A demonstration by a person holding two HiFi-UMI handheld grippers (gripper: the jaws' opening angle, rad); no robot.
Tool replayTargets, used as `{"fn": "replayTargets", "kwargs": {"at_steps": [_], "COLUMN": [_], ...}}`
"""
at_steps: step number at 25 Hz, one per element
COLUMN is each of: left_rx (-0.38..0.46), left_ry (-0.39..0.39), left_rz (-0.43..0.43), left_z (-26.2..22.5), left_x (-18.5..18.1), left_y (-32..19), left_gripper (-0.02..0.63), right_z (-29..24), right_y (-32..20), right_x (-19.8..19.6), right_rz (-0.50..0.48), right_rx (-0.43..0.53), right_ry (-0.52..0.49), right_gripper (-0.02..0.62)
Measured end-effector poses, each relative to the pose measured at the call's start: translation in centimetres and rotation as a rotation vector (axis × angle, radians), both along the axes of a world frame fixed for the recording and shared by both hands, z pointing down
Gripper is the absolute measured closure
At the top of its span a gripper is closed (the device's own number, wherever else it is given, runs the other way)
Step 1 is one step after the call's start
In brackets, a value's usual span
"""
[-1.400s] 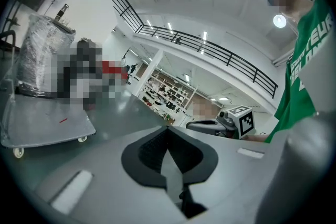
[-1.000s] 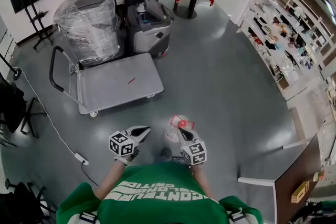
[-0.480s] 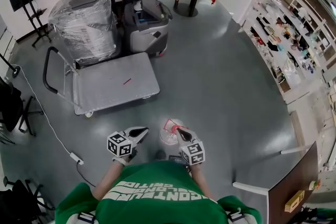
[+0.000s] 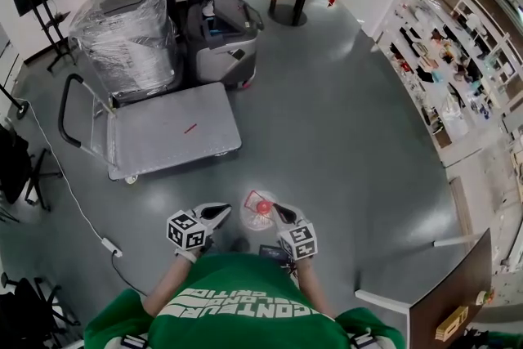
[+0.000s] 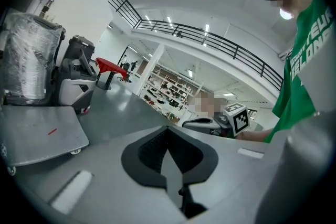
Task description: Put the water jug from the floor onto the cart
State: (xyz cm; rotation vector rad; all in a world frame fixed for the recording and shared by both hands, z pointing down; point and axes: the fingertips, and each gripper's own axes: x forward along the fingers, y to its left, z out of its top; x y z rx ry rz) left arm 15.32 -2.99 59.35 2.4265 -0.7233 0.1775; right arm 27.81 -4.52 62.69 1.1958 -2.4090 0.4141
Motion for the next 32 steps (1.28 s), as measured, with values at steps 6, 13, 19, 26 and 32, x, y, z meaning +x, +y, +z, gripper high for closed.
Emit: {"fn": "replayTargets", "kwargs": {"at_steps": [6,13,19,26,32], "left_rx": [-0.012,-0.019,-0.031,-0.073,-0.091], "left_ry": [0.003,0.021,0.052,0.057,0.05], "left_rz": [0.009,0.01,-0.037,-0.056,-0.055], "left_z": [0.6,1.0,1.9,4.6,6.1], "left_x": [0.6,0.1,-0.8,-1.7,-2.0], "left_y": [-0.1,-0.6,-0.9,1.2,2.1], "left_gripper": [0.594,0.594,0.594,0.594,0.595], "right_z": [1.1,1.5,2.9,6.7,9.4], "right_y": [-0.2,-0.2,-0.5,-1.2,-2.4], "right_x": [1.0,0.6,0.1,-0.7,-0.6], "right_rz": [0.014,0.016,-0.043,-0.102,-0.096], "right_rx": [-0.03,-0.055,-0.08,-0.108,-0.12], "right_ry": [0.011,0.031,0.102,0.142,0.171], "right_gripper": [0.603,0.603,0.603,0.603,0.603]}}
